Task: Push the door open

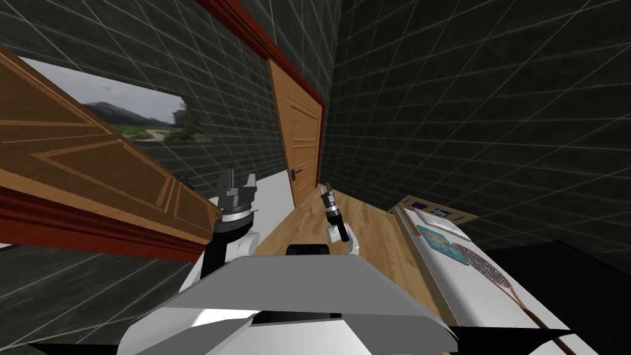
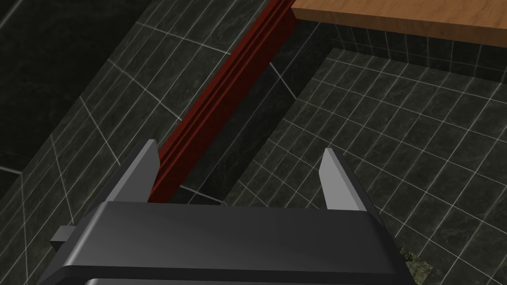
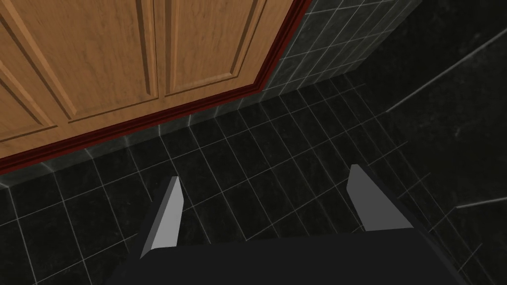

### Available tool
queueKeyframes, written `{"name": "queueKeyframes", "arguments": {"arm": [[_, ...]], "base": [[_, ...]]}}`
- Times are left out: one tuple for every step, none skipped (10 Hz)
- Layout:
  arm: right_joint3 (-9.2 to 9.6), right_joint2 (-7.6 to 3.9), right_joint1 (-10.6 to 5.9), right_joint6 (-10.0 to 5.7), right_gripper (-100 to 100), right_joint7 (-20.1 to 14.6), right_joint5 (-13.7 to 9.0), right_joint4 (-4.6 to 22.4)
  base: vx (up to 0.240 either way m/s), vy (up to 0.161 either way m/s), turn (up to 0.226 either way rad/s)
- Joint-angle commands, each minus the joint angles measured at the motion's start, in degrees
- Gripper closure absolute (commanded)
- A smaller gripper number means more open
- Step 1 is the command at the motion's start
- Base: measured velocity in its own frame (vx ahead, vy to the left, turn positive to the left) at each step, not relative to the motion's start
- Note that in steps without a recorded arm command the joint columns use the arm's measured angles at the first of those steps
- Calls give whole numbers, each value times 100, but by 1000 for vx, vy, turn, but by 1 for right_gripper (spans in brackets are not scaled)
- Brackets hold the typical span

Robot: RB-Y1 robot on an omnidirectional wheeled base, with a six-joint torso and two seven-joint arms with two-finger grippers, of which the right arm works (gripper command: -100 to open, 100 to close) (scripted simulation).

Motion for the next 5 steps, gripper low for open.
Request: {"name": "queueKeyframes", "arguments": {"arm": [[157, -29, -130, 6, -100, -46, -15, 214], [279, -37, -239, 21, -100, -76, -23, 379], [341, -40, -294, 28, -100, -91, -27, 463], [464, -46, -404, 43, -100, -121, -34, 630], [526, -49, -459, 50, -100, -136, -38, 713]], "base": [[115, -22, 1], [180, -12, -2], [164, -28, 1], [158, -13, 3], [147, -11, -2]]}}
